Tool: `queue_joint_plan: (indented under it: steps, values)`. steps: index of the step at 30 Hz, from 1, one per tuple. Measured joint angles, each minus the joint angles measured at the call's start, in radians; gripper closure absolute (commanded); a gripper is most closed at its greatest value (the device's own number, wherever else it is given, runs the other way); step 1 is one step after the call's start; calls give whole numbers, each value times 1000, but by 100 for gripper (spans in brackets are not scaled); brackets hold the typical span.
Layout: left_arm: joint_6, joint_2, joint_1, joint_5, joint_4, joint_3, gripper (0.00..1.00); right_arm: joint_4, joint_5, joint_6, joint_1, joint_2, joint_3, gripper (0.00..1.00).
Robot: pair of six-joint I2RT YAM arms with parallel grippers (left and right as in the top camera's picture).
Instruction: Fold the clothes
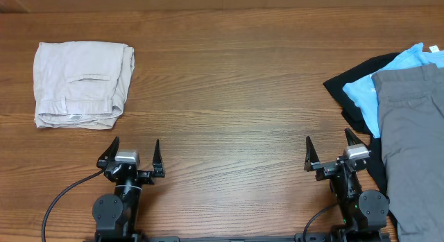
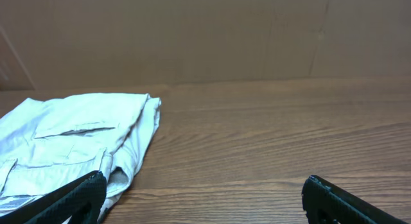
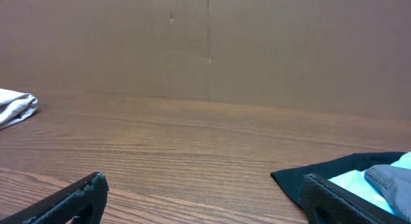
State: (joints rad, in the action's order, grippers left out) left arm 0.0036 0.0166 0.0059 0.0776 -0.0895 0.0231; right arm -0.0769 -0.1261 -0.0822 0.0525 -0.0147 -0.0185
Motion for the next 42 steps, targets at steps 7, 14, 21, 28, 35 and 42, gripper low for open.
queue_joint_plan:
  steps: [7, 14, 21, 28, 35, 42]
  values:
    - [0, 0, 0, 0, 0, 0, 0, 0, 0, 0, 0, 0, 0, 0]
    - [0, 0, 0, 0, 0, 0, 0, 0, 0, 0, 0, 0, 0, 0]
    - [0, 0, 0, 0, 0, 0, 0, 0, 0, 0, 0, 0, 0, 0]
    - [0, 0, 0, 0, 0, 0, 0, 0, 0, 0, 0, 0, 0, 0]
    - [0, 0, 0, 0, 0, 0, 0, 97, -13, 23, 0, 0, 0, 0]
    - [0, -1, 0, 0, 0, 0, 0, 25, -26, 156, 0, -2, -81, 0]
